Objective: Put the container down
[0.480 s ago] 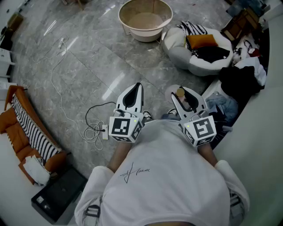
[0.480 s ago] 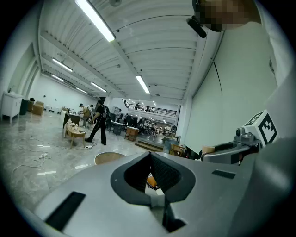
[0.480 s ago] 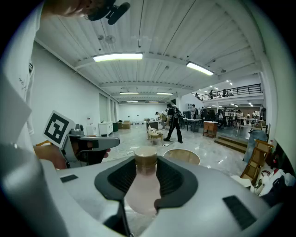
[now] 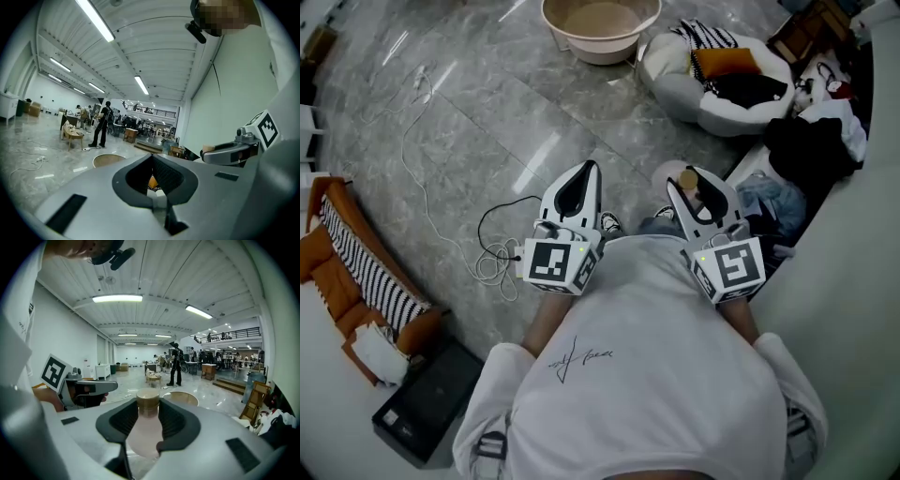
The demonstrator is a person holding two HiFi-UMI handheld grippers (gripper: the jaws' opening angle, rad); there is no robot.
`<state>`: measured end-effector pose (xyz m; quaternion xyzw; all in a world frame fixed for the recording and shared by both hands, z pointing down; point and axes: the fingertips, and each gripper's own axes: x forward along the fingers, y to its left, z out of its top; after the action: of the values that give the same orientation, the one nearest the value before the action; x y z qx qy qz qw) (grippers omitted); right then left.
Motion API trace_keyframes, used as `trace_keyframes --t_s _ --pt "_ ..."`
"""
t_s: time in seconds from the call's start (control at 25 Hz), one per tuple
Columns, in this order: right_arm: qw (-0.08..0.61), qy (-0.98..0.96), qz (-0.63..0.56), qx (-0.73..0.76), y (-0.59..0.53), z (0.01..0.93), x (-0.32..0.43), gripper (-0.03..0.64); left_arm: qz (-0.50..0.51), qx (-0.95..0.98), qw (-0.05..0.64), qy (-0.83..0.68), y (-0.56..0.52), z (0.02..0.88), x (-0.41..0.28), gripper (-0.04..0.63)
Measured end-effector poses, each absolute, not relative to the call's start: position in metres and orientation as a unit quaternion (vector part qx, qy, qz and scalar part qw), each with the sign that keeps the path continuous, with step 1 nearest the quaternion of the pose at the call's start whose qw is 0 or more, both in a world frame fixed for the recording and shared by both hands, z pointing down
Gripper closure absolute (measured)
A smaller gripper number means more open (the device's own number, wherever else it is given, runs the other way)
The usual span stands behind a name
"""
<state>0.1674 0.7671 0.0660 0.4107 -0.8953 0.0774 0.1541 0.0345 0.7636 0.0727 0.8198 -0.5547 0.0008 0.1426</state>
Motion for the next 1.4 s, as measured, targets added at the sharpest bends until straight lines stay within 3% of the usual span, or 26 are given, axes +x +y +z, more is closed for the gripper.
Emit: trace_keyframes --t_s 0.64,1.4 --pt "0.150 -0.897 0.092 0.406 0.741 0.073 0.154 0.471 0.024 0.827 0.132 -0.545 0.750 0.076 0.030 0.577" --pt "0.143 -0.902 0.105 0.394 0.561 0.081 0.176 0.471 0.066 0.793 0.131 -0.591 0.576 0.081 0.034 0.577"
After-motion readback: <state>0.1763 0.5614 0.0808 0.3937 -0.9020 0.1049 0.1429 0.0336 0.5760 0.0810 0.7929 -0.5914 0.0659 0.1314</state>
